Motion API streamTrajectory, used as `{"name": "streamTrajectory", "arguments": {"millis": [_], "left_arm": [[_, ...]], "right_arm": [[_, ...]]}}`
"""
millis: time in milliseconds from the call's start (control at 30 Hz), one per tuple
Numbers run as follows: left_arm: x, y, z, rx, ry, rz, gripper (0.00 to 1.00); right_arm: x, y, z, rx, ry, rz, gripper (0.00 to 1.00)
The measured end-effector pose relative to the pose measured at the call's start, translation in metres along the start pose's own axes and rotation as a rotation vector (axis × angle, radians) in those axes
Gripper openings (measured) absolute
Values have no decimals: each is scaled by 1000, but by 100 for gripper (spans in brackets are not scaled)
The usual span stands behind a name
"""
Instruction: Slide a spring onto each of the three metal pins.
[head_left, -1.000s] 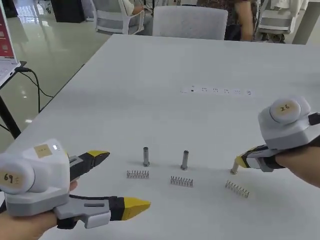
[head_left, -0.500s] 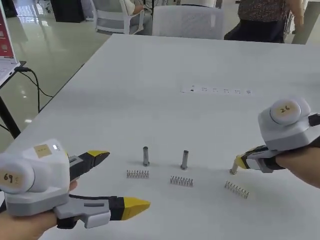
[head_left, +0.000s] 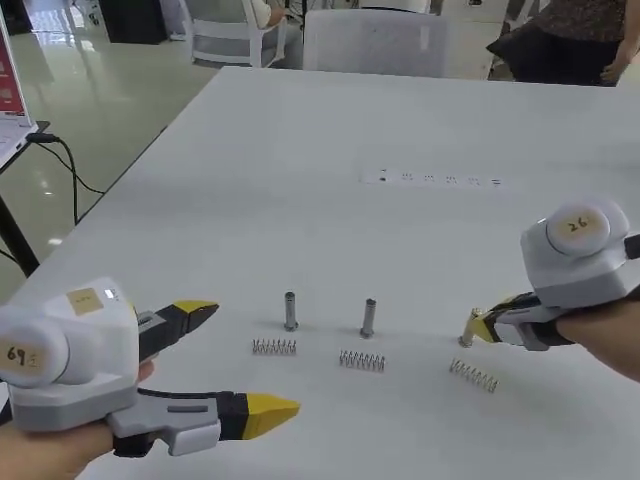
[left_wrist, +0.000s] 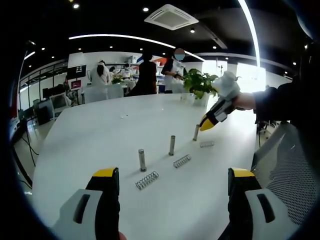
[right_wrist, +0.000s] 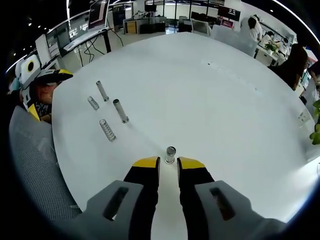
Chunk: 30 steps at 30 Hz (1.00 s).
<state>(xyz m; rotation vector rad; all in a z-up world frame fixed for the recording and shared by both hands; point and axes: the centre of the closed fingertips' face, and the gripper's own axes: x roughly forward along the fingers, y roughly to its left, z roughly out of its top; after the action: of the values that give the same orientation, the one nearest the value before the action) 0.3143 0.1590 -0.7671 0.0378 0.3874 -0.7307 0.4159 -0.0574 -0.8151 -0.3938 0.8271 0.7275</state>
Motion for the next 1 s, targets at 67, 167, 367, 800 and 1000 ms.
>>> {"name": "streamTrajectory", "arguments": {"millis": [67,167,367,800,1000], "left_arm": [[0,0,0,1,0,-1,89],[0,0,0,1,1,-3,89],[0,0,-1,1,1,-5,89],[1,-1,-3,-2,1,-6,89],[1,-2,-4,-3,4,-5,89]], "right_arm": [[1,-2,-2,2,1,1,16],[0,1,-4,2,3,7,16],[-1,13,-9,-2,11,34,16],[3,27,-22,-29,54,85,16],[5,28,-33,-49,84,101,17]]}}
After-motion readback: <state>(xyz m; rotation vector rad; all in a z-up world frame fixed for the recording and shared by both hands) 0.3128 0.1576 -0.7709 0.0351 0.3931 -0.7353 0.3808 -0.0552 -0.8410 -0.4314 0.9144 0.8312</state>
